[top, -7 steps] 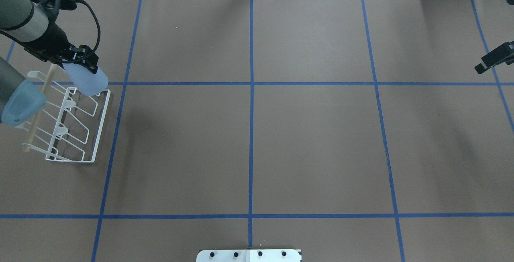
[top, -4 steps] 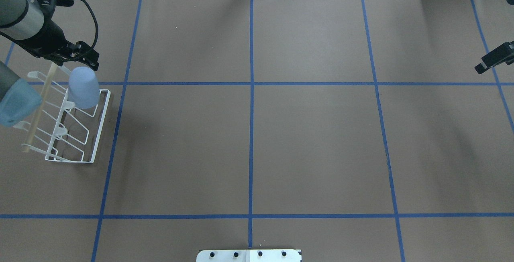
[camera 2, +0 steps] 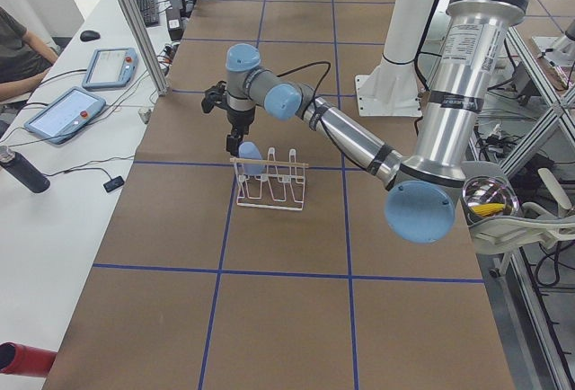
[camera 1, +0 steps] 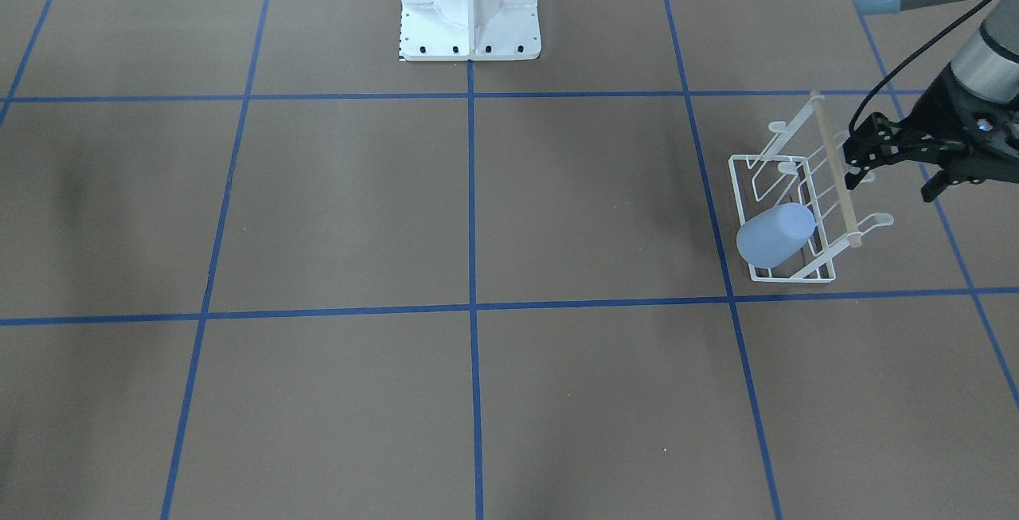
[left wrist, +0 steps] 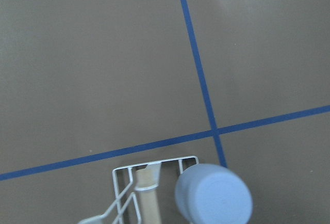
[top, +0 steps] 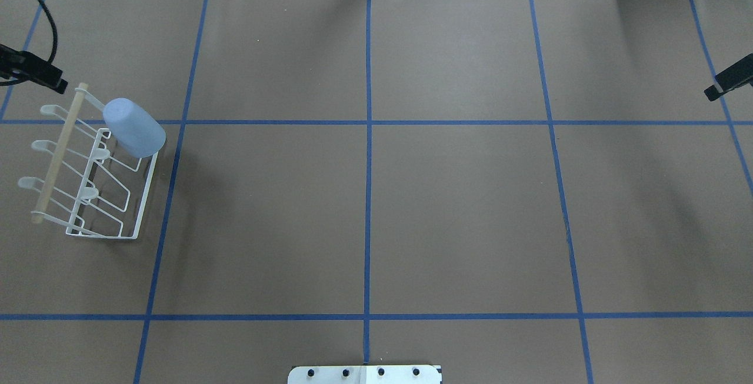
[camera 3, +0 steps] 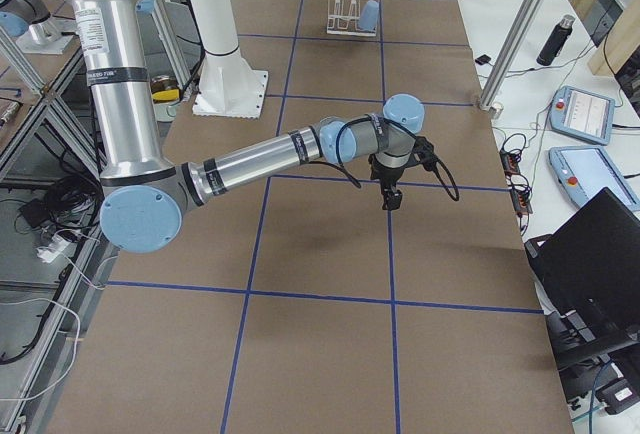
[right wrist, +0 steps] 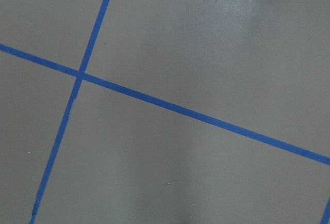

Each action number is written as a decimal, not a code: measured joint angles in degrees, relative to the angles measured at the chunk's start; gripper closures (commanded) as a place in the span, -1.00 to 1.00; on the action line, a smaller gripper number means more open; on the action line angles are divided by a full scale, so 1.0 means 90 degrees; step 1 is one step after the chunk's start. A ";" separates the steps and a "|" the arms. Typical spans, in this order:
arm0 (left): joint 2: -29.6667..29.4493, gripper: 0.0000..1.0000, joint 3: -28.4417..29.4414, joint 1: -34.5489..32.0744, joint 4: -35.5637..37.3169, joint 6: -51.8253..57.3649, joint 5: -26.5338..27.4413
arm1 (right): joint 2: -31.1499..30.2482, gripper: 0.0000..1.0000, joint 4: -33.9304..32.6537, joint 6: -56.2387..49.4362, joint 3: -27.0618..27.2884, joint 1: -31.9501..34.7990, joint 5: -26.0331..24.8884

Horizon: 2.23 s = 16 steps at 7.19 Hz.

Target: Hang cup on cup holder

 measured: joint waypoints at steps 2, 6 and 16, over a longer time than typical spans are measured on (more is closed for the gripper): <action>0.0475 -0.95 0.0197 -0.0676 -0.0003 0.1265 -0.0197 | -0.0185 -1.00 -0.0336 -0.0002 0.0337 0.0313 -0.0010; 0.0880 -0.96 0.0779 -0.1267 0.0004 0.1770 -0.1032 | -0.1097 -1.00 -0.0260 -0.0271 0.0767 0.0463 -0.0384; 0.1171 -0.96 0.0224 -0.1295 0.0005 0.1044 -0.1121 | -0.1117 -1.00 -0.0227 -0.0227 0.0538 0.0454 -0.0484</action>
